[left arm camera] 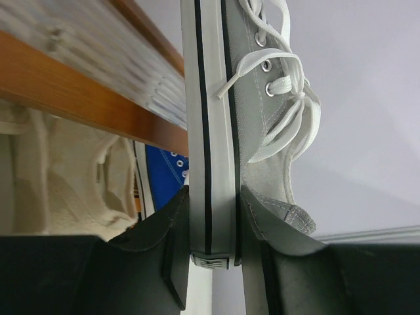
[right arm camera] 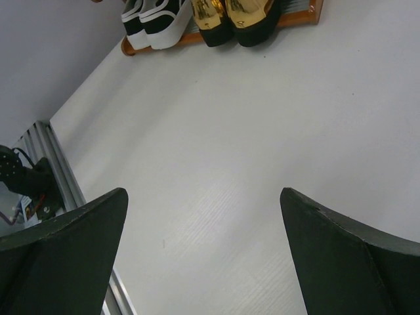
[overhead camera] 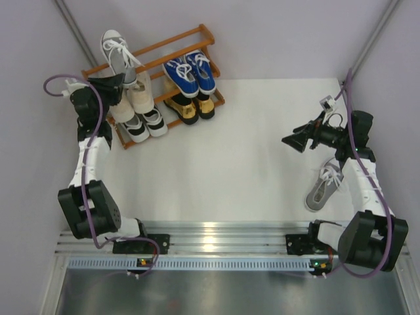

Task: Place and organize the shoes onto the shoe shelf
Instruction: Place the shoe at the shoe shelf.

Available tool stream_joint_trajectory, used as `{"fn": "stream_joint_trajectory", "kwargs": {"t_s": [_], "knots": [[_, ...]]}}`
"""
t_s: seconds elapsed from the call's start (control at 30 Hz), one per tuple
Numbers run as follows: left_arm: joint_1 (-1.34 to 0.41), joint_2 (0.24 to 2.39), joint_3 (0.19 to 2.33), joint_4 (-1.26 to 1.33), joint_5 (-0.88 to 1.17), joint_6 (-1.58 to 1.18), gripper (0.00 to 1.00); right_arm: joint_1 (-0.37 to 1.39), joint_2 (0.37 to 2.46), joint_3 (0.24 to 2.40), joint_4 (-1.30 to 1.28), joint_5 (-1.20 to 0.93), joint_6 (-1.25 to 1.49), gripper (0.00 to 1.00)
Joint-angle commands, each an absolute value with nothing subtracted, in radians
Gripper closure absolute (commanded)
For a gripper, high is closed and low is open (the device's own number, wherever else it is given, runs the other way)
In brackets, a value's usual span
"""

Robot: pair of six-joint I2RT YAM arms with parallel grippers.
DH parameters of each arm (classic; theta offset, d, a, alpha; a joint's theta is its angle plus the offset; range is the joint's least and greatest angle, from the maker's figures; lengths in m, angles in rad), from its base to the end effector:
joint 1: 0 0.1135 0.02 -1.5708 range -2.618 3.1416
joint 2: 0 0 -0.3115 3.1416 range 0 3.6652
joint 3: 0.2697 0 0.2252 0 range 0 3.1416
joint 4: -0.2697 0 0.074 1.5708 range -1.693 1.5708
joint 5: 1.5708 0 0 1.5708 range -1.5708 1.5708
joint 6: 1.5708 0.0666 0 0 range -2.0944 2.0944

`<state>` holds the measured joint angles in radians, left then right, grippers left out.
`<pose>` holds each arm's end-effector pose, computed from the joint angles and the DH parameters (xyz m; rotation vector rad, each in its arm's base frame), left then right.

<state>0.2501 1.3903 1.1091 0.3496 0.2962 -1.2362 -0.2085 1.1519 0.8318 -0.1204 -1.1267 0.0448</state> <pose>0.3213 0.0620 0.4268 -0.8787 1.3274 -1.0033 0.2189 0.0152 0.3430 -0.4704 1.8097 1.0027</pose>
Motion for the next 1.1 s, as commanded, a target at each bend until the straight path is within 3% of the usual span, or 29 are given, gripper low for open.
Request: {"fn": "stream_joint_trajectory", "kwargs": {"t_s": [0.0, 1.07], "knots": [[0.284, 1.408, 1.172, 0.489, 0.364, -1.313, 1.00, -0.225, 1.137, 0.836, -0.101, -1.141, 0.018, 0.01], [0.486, 1.453, 1.077, 0.661, 0.486, -1.574, 1.00, -0.241, 1.140, 0.834, -0.098, -1.149, 0.018, 0.01]]}}
